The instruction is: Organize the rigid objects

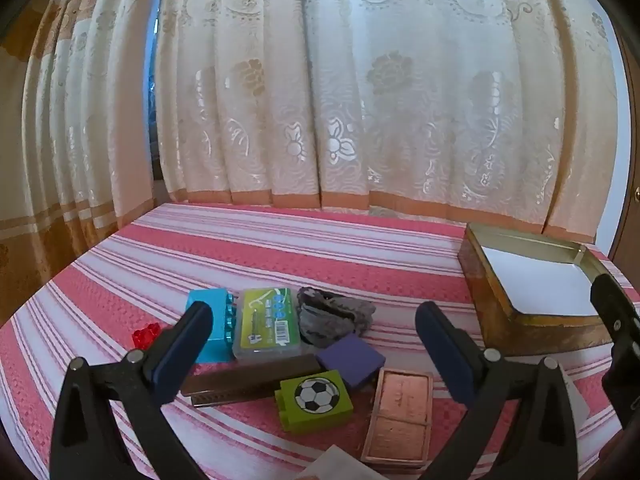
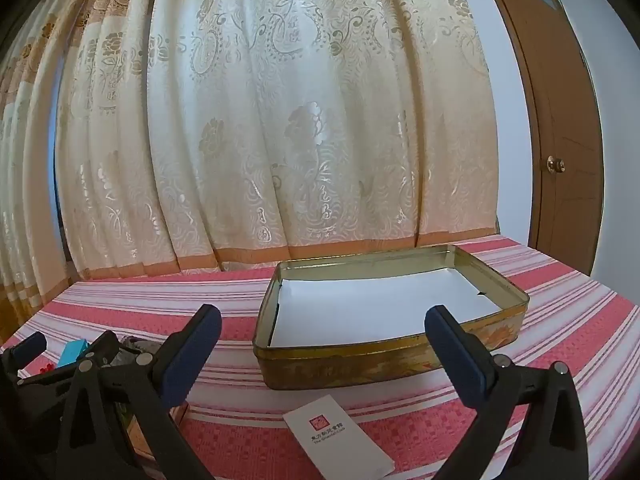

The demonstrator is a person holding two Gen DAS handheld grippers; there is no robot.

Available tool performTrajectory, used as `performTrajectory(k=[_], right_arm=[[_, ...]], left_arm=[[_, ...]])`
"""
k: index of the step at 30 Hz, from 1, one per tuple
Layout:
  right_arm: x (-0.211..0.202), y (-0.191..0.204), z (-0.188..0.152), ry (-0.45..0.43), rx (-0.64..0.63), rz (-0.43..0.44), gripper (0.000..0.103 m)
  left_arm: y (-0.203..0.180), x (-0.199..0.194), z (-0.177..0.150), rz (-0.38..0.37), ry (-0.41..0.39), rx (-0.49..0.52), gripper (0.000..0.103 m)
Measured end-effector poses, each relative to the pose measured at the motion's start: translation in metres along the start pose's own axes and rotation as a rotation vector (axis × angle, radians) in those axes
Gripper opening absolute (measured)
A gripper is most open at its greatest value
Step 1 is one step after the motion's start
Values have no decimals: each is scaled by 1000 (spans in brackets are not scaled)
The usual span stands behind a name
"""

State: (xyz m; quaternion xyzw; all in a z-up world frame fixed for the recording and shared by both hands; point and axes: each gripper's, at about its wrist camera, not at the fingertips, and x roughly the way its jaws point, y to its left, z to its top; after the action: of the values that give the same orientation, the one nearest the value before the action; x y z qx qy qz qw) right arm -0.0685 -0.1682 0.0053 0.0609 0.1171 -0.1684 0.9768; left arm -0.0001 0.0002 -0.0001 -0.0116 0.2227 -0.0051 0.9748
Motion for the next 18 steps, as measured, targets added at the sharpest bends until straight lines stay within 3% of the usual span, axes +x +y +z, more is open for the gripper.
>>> performTrajectory(k=[9,18], right_arm=[[0,-1,-1,-3,10,3,103],[1,-1,-1,10,12,3,103]], left_arm=[[8,2,3,-33,8,15,103],[7,3,-3,-15,30,-25,103]])
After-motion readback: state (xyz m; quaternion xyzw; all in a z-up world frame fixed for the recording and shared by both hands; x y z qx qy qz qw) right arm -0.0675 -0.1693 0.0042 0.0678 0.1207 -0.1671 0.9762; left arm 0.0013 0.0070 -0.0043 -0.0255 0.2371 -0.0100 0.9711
